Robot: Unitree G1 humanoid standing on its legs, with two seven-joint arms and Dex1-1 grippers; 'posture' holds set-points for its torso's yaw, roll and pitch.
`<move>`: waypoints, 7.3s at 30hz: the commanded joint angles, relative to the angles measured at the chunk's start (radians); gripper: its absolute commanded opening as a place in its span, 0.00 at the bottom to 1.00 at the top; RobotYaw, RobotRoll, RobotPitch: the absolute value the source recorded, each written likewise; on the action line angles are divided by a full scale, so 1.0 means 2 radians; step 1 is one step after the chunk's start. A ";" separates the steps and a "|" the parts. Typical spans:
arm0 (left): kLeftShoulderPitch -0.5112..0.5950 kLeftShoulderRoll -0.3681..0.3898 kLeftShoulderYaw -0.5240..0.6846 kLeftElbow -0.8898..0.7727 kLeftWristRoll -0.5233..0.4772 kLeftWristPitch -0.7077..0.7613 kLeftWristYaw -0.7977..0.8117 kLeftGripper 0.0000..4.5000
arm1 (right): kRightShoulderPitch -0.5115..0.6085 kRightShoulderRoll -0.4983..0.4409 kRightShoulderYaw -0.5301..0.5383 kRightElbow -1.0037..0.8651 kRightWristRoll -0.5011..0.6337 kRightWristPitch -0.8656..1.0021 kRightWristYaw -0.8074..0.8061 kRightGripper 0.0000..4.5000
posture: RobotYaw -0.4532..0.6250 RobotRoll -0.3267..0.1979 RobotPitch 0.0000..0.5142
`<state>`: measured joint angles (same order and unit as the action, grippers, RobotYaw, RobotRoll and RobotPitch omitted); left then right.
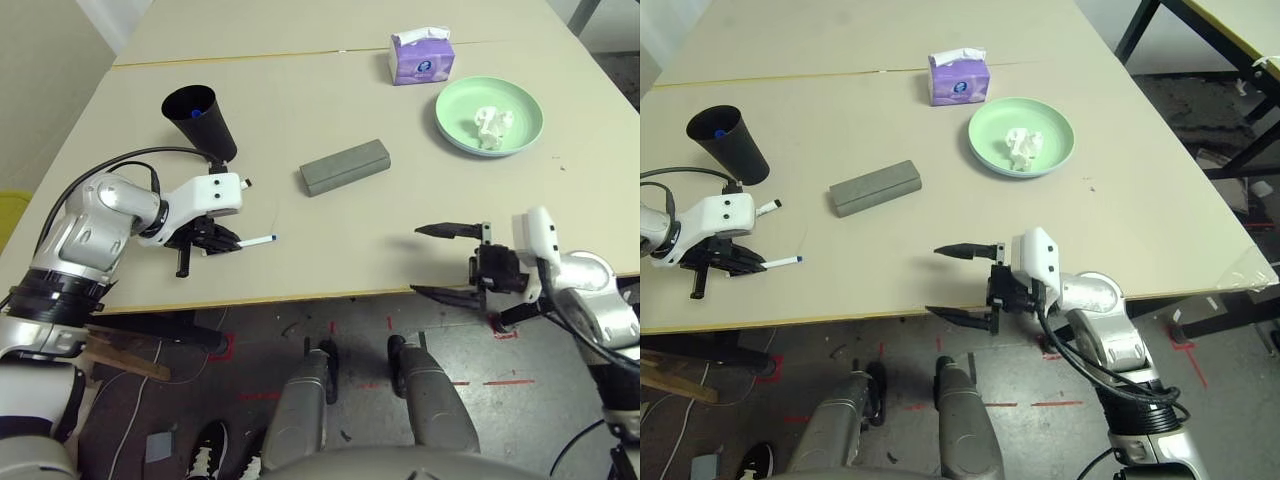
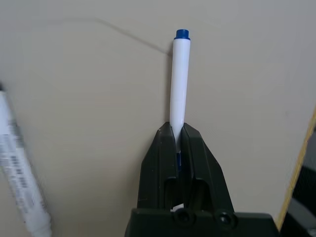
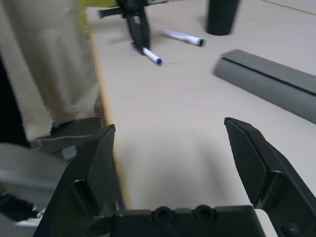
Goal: Organize and tidy the items on the table.
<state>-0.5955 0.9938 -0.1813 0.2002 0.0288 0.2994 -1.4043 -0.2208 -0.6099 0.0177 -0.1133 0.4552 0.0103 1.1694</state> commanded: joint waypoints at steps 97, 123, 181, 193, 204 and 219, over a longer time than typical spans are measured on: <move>-0.218 -0.169 0.251 0.453 -0.143 -0.322 0.379 0.58 | 0.047 -0.018 -0.090 -0.138 0.057 0.149 -0.160 1.00 | 0.21 0.62 0.45; -0.387 0.046 0.128 0.405 -0.050 -0.144 0.117 0.99 | -0.003 0.034 0.015 -0.104 0.052 0.106 -0.056 1.00 | 0.31 0.62 0.46; -0.216 -0.050 -0.067 0.341 0.065 -0.155 0.043 0.99 | -0.018 0.052 0.058 -0.118 0.043 0.113 -0.063 1.00 | 0.25 0.62 0.46; -0.223 -0.072 -0.064 0.392 0.089 -0.182 0.063 0.99 | -0.016 0.050 0.058 -0.121 0.042 0.117 -0.067 1.00 | 0.24 0.62 0.47; -0.227 -0.082 -0.051 0.411 0.095 -0.195 0.078 0.90 | -0.012 0.048 0.059 -0.125 0.043 0.118 -0.066 1.00 | 0.24 0.62 0.47; -0.233 -0.081 -0.040 0.397 0.086 -0.188 0.056 0.06 | -0.014 0.051 0.062 -0.125 0.043 0.120 -0.066 1.00 | 0.24 0.62 0.47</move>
<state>-1.0619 0.8236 -0.2750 1.0011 0.2040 -0.0841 -1.2711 -0.2562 -0.5099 0.1319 -0.3444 0.5403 0.2437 1.0355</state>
